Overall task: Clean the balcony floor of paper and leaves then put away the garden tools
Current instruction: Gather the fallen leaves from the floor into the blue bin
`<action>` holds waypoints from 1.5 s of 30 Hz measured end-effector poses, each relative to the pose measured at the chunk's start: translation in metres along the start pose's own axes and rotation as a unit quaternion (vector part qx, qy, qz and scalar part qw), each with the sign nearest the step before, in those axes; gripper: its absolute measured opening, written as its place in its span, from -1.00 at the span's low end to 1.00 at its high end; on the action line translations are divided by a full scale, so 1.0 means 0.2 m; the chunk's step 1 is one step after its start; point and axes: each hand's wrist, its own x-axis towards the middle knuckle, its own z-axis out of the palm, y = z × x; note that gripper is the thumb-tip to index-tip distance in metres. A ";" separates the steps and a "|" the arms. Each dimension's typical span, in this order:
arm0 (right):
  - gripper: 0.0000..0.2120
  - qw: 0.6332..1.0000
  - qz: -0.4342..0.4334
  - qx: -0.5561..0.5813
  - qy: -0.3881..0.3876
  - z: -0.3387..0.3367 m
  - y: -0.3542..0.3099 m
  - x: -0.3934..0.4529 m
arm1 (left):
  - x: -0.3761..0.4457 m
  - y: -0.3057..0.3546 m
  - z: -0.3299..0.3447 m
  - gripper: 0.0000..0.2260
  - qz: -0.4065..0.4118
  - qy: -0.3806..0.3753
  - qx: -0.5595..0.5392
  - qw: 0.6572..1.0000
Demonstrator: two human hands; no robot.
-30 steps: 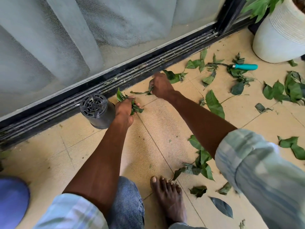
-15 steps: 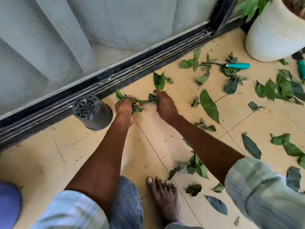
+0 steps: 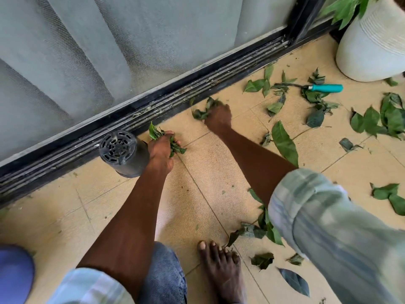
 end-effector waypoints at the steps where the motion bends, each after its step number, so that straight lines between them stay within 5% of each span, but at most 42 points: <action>1: -0.76 0.999 -0.051 -0.007 0.006 0.04 0.01 -0.07 | 0.01 -0.01 -0.01 -0.96 -0.001 0.001 0.001 1.000; 7: -0.76 0.964 -0.259 -0.050 0.008 0.19 0.10 -0.50 | -0.03 -0.09 -0.03 -0.92 -0.005 0.005 0.048 0.999; 11: -0.68 0.983 -0.118 0.119 0.069 0.10 0.08 -0.57 | -0.14 -0.02 -0.04 -0.88 0.038 -0.024 0.033 0.998; 14: -0.70 0.952 -0.037 0.285 0.109 -0.08 -0.12 -0.62 | -0.29 0.07 -0.08 -0.85 0.084 -0.051 -0.005 0.995; 23: -0.84 0.873 -0.046 0.476 -0.099 -0.44 -1.06 -1.01 | -0.74 0.54 -0.52 -0.88 0.228 0.015 -0.094 0.969; 34: -0.83 0.811 -0.270 0.455 -0.248 -0.59 -2.10 -1.81 | -1.42 1.05 -1.48 -0.89 0.407 0.187 -0.178 0.876; 38: -0.82 0.773 -0.370 0.464 -0.224 -0.58 -2.35 -2.06 | -1.65 1.16 -1.75 -0.85 0.482 0.260 -0.179 0.817; 42: -0.90 0.774 -0.472 0.407 -0.111 -0.35 -2.36 -2.18 | -1.63 1.03 -1.99 -0.87 0.519 0.419 -0.064 0.742; 43: -0.90 0.780 -0.496 0.370 -0.098 -0.23 -2.32 -2.17 | -1.55 0.97 -2.06 -0.78 0.484 0.447 -0.009 0.753; 45: -0.86 0.796 -0.564 0.146 -0.167 0.02 -2.23 -2.12 | -1.39 0.81 -2.17 -0.53 0.299 0.427 0.162 0.838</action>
